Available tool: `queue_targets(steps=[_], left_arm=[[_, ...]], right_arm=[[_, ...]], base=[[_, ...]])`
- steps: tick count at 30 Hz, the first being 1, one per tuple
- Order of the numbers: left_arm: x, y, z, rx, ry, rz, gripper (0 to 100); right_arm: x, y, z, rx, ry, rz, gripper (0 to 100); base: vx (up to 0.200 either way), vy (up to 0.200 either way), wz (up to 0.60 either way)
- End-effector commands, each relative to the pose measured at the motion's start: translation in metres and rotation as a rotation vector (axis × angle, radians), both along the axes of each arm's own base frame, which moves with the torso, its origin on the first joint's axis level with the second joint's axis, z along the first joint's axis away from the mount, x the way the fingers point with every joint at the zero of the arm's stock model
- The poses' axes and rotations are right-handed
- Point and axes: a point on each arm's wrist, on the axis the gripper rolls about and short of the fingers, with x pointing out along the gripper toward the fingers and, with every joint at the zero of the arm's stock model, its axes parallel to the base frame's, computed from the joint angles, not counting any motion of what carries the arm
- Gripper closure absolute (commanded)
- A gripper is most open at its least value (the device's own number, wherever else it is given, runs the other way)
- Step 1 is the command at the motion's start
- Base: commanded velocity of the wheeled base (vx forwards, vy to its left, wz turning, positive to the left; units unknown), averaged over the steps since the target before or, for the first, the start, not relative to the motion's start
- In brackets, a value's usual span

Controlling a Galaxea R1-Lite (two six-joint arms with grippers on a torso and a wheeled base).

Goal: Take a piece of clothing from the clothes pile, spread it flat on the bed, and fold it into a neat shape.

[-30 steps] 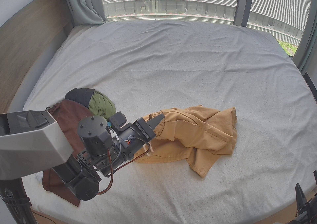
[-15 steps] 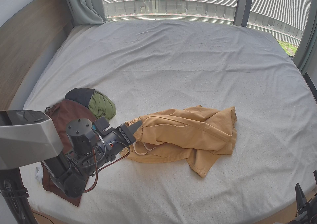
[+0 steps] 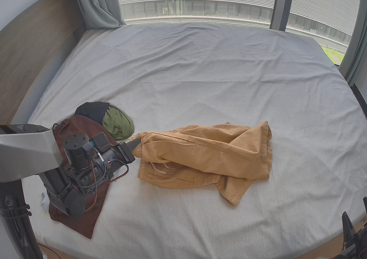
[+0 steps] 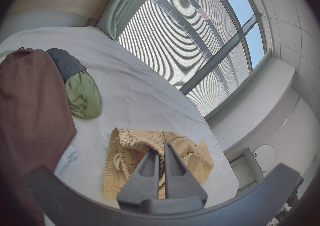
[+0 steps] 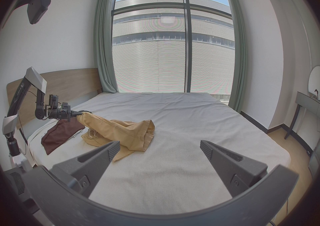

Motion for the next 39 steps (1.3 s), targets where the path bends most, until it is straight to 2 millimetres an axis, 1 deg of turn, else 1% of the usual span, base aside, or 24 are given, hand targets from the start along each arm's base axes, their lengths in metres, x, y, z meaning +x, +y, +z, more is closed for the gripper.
queue_targets(steps=[1, 9, 18, 22, 23, 24, 25, 29, 33, 34, 35, 36, 39], left_arm=[[0.009, 0.009, 0.002, -0.006, -0.018, 0.026, 100], [0.011, 0.010, -0.003, 0.001, -0.009, 0.023, 100], [0.012, 0.014, 0.000, -0.002, -0.020, 0.035, 100], [0.010, 0.013, 0.000, 0.002, -0.017, 0.032, 100], [0.010, 0.012, 0.001, 0.006, -0.025, 0.030, 100], [0.010, 0.013, 0.003, 0.007, -0.032, 0.031, 100], [0.010, 0.013, 0.004, 0.006, -0.035, 0.033, 100], [0.008, 0.012, 0.004, 0.010, -0.031, 0.028, 100], [0.008, 0.013, 0.005, 0.011, -0.034, 0.028, 100], [0.007, 0.013, 0.005, 0.010, -0.036, 0.028, 100], [0.007, 0.013, 0.006, 0.010, -0.037, 0.029, 100], [0.008, 0.014, 0.006, 0.011, -0.038, 0.031, 100], [0.007, 0.013, 0.007, 0.011, -0.040, 0.029, 100]], right_arm=[[0.000, 0.000, -0.005, -0.003, 0.000, 0.003, 0], [0.000, 0.000, -0.005, -0.009, 0.000, 0.003, 0], [0.000, 0.000, -0.005, 0.006, 0.001, 0.001, 0], [0.000, 0.000, -0.002, 0.002, -0.029, -0.005, 0], [-0.002, 0.000, 0.013, -0.012, -0.144, -0.006, 0], [-0.003, 0.000, 0.024, -0.011, -0.195, -0.011, 0], [-0.002, 0.000, 0.033, -0.012, -0.190, -0.009, 0], [0.005, 0.001, 0.055, -0.008, -0.149, 0.028, 0], [0.023, 0.002, 0.076, -0.012, -0.060, 0.090, 0], [0.025, 0.002, 0.077, -0.013, -0.054, 0.094, 0], [0.032, 0.003, 0.087, -0.016, -0.034, 0.111, 0], [0.037, 0.003, 0.092, -0.018, -0.019, 0.117, 0], [0.052, 0.003, 0.104, -0.029, 0.026, 0.120, 0]], base=[[0.000, 0.000, 0.00], [0.000, 0.000, 0.00], [0.000, 0.000, 0.00], [0.000, 0.000, 0.00], [0.000, 0.000, 0.00], [0.000, 0.000, 0.00], [0.000, 0.000, 0.00], [0.000, 0.000, 0.00], [0.000, 0.000, 0.00], [0.000, 0.000, 0.00], [0.000, 0.000, 0.00], [0.000, 0.000, 0.00], [0.000, 0.000, 0.00]])
